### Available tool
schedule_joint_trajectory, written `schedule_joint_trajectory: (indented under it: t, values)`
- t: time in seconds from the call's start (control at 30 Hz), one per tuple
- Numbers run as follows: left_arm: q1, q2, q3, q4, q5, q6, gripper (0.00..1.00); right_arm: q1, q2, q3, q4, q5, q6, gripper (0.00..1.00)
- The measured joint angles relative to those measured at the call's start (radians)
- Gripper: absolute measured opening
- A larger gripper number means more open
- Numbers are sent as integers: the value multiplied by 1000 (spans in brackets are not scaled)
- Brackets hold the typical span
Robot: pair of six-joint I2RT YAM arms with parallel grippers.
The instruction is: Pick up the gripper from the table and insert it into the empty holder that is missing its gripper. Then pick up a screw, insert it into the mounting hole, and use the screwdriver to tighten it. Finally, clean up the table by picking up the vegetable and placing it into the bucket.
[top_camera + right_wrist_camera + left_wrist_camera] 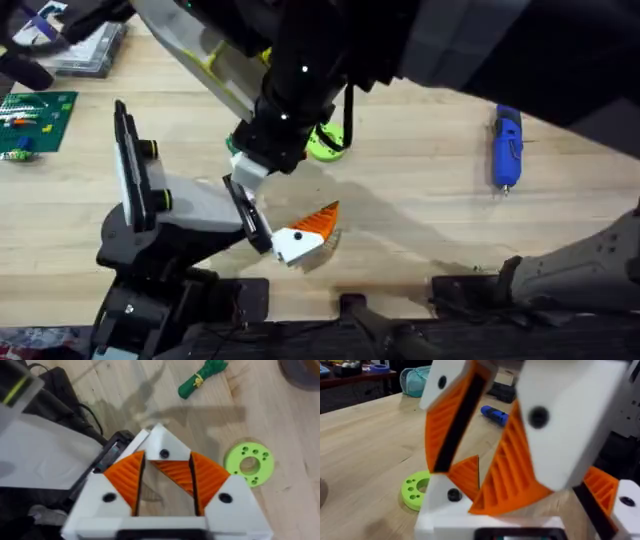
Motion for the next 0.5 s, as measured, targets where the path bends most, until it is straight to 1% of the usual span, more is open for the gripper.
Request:
schedule_joint_trajectory:
  t: [0.03, 0.07, 0.1, 0.13, 0.2, 0.5]
  values:
    - [0, 0, 0, 0, 0, 0, 987, 0, 0, 0, -1, 7, 1, 605]
    - [0, 0, 0, 0, 0, 0, 987, -3, 0, 0, -1, 18, 1, 731]
    - [0, 0, 0, 0, 0, 0, 987, -8, 0, 2, -3, 27, 0, 824]
    - [0, 0, 0, 0, 0, -1, 987, -12, 0, 2, -4, 32, -2, 899]
    - [0, 0, 0, 0, 0, -3, 987, -16, 0, 3, -4, 44, -4, 981]
    - [0, 0, 0, 0, 0, -4, 987, -16, 0, 4, -4, 50, -4, 996]
